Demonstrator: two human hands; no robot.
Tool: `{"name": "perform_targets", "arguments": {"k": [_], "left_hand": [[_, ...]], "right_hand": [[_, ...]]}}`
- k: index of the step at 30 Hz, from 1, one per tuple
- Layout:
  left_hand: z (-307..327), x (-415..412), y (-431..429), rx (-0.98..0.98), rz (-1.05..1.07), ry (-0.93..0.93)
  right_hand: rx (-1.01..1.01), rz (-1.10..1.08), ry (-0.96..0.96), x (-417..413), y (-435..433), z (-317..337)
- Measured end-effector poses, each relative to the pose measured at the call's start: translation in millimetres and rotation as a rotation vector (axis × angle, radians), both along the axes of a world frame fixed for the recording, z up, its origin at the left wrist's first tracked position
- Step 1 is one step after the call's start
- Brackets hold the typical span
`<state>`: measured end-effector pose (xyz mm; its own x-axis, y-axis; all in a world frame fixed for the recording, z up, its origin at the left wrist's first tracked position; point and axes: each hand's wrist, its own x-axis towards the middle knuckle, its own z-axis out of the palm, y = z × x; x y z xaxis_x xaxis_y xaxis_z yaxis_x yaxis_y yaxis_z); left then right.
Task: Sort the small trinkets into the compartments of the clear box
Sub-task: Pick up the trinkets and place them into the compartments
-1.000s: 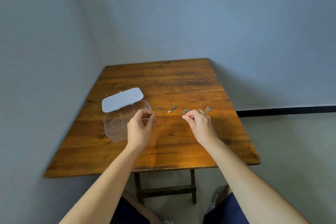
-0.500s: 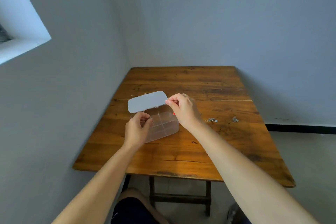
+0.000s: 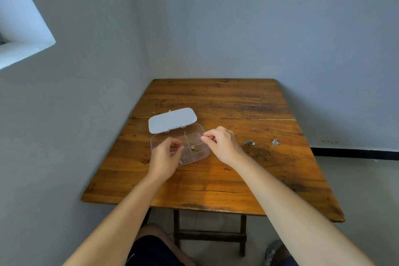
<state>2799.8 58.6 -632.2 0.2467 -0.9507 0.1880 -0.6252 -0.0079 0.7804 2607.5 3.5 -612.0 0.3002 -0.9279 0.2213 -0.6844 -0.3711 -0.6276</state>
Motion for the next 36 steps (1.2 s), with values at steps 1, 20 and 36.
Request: {"name": "perform_targets", "arguments": {"k": [1,20,36], "left_hand": [[1.9,-4.1,-1.7,-0.024,-0.01,-0.009],[-35.0,-176.7,-72.3,0.036,-0.288,-0.24],[-44.6,-185.5,-80.2,-0.003,-0.166,-0.212]], "right_hand": [[-0.006,-0.019,0.004,-8.4,0.3,-0.7],[0.129,-0.684,0.12,-155.6,-7.4,-58.2],[-0.147,-0.692,-0.02,-158.7,-12.3,-76.9]]}}
